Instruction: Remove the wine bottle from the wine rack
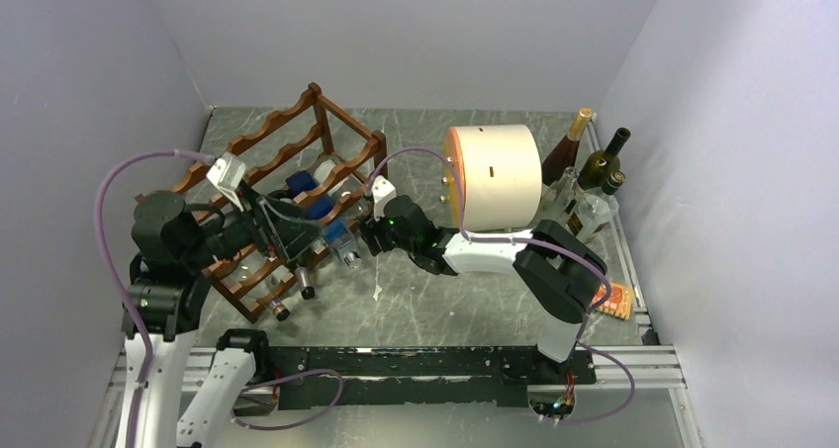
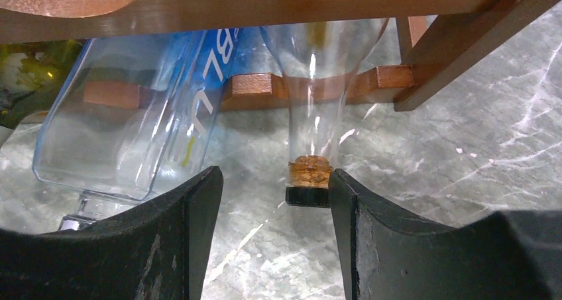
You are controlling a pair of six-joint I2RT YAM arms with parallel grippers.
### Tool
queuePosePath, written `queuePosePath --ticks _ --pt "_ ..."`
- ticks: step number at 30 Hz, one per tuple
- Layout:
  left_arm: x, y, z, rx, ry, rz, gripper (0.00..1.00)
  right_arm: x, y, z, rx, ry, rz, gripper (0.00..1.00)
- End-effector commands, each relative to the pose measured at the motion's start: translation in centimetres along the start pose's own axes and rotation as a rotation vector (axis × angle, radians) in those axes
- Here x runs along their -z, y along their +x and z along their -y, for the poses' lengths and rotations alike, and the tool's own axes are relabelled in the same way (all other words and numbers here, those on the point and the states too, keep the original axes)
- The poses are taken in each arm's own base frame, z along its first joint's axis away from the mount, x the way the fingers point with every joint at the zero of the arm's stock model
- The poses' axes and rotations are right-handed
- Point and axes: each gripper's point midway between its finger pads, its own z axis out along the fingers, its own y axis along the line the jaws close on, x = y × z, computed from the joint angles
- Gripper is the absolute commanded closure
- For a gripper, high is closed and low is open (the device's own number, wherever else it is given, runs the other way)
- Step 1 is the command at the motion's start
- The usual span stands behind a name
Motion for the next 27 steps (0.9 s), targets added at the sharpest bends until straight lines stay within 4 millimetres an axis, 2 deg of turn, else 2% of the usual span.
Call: queuePosePath --ticks 1,4,5,9,13,16,19,21,23,27 --pt "0.6 0.7 0.0 -0.086 0.004 0.035 0.0 -0.2 -1.6 -0.4 -0.028 -0.014 0.07 0.36" --pt "1.0 1.5 -0.7 -0.098 -0.033 0.051 0.0 0.3 -2.6 -0.6 -0.076 -0.003 0.05 0.35" --pt "1.2 1.6 -0.8 -0.101 -0.046 0.06 0.0 0.9 -2.4 -0.7 -0.089 0.0 0.022 0.35" --pt "1.9 2.0 -1.1 -0.164 -0.075 0.098 0.01 4.0 -3.7 -1.5 -0.158 -0.037 0.036 0.27" --pt "2.3 2.4 -1.2 -0.189 -0.083 0.137 0.01 5.3 -3.4 -4.7 -0.19 -0.15 0.021 0.2" --pt "2.5 2.6 -1.3 -0.201 -0.083 0.168 0.0 5.0 -2.6 -7.0 -0.17 -0.185 0.016 0.11" --pt "2.6 2.9 -0.9 -0.162 -0.071 0.168 0.0 3.7 -2.2 -8.2 -0.166 -0.196 0.002 0.06" --pt "2.8 3.0 -0.6 -0.156 -0.072 0.151 0.0 2.7 -2.0 -8.3 -0.17 -0.161 -0.001 0.03" --pt "3.2 2.8 -0.1 -0.164 -0.077 0.147 0.0 1.7 -2.8 -7.9 -0.189 -0.11 0.015 0.02" --pt "3.7 2.4 0.6 -0.167 -0.078 0.149 0.01 0.2 -2.2 -7.4 -0.182 -0.044 0.018 0.03"
